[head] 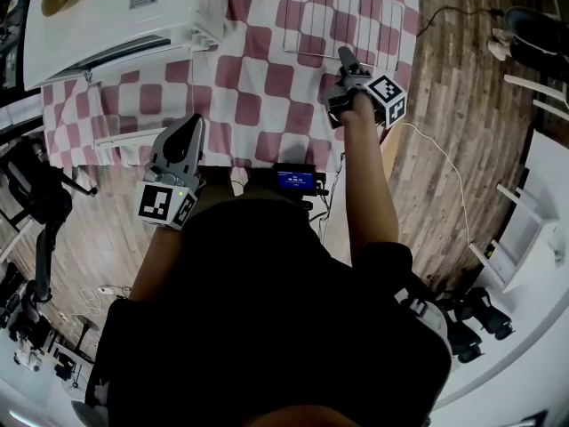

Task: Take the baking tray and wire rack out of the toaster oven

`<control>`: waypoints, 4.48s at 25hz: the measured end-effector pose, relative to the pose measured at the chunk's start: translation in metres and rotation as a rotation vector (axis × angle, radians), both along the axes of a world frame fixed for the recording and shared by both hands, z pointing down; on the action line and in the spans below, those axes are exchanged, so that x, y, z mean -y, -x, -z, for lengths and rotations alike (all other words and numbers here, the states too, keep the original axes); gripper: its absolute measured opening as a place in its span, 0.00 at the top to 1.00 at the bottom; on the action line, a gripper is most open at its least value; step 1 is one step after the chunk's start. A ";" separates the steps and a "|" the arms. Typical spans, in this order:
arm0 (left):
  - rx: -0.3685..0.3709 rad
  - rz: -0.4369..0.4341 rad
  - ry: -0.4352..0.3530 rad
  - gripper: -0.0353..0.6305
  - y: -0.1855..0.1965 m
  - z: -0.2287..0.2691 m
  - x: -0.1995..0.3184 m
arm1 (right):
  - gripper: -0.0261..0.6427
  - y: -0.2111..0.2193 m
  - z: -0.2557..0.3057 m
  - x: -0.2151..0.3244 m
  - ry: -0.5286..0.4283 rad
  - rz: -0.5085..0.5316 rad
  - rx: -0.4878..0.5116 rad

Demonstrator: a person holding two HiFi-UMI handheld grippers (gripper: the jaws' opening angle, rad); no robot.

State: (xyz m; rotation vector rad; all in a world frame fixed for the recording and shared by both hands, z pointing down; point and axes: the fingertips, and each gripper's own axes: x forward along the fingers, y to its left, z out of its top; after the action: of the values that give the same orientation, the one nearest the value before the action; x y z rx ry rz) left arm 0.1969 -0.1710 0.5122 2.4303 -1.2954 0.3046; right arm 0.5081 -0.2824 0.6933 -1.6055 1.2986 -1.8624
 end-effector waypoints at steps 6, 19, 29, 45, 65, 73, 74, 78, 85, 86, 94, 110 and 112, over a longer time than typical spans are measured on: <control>-0.007 -0.036 -0.028 0.96 0.006 0.009 0.004 | 0.53 0.011 0.036 -0.029 -0.202 -0.004 0.070; -0.082 -0.162 -0.191 0.96 0.038 0.077 0.003 | 0.76 0.075 0.270 -0.091 -0.891 0.252 -0.415; -0.163 -0.192 -0.355 0.96 0.122 0.145 -0.018 | 0.81 0.212 0.366 -0.172 -1.058 0.404 -0.978; -0.145 -0.099 -0.382 0.96 0.293 0.130 -0.118 | 0.81 0.424 0.344 -0.278 -1.087 0.600 -1.138; -0.143 -0.093 -0.321 0.96 0.306 0.116 -0.140 | 0.81 0.425 0.320 -0.293 -1.033 0.549 -1.062; -0.159 -0.062 -0.301 0.96 0.332 0.107 -0.145 | 0.81 0.467 0.317 -0.288 -1.087 0.599 -1.005; -0.167 -0.057 -0.303 0.96 0.333 0.108 -0.145 | 0.81 0.469 0.319 -0.289 -1.090 0.604 -1.009; -0.184 -0.051 -0.338 0.96 0.333 0.118 -0.146 | 0.81 0.474 0.329 -0.292 -1.116 0.608 -1.001; -0.198 -0.042 -0.351 0.96 0.338 0.125 -0.149 | 0.81 0.487 0.334 -0.282 -1.133 0.603 -0.823; -0.196 -0.041 -0.347 0.96 0.340 0.123 -0.148 | 0.81 0.488 0.331 -0.276 -1.124 0.589 -0.762; -0.169 -0.005 -0.299 0.96 0.355 0.098 -0.127 | 0.81 0.499 0.285 -0.201 -0.973 0.445 -0.165; -0.146 0.133 -0.123 0.96 0.380 0.017 0.003 | 0.81 0.475 0.119 0.008 -0.528 0.079 0.278; -0.138 0.154 -0.108 0.96 0.384 0.009 0.016 | 0.80 0.476 0.102 0.023 -0.498 0.089 0.270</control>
State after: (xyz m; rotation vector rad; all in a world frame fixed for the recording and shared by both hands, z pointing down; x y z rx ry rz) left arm -0.1873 -0.1871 0.5030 2.3735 -1.4604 0.0259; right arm 0.0318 -0.3051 0.5910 -1.0203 1.5672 -1.5658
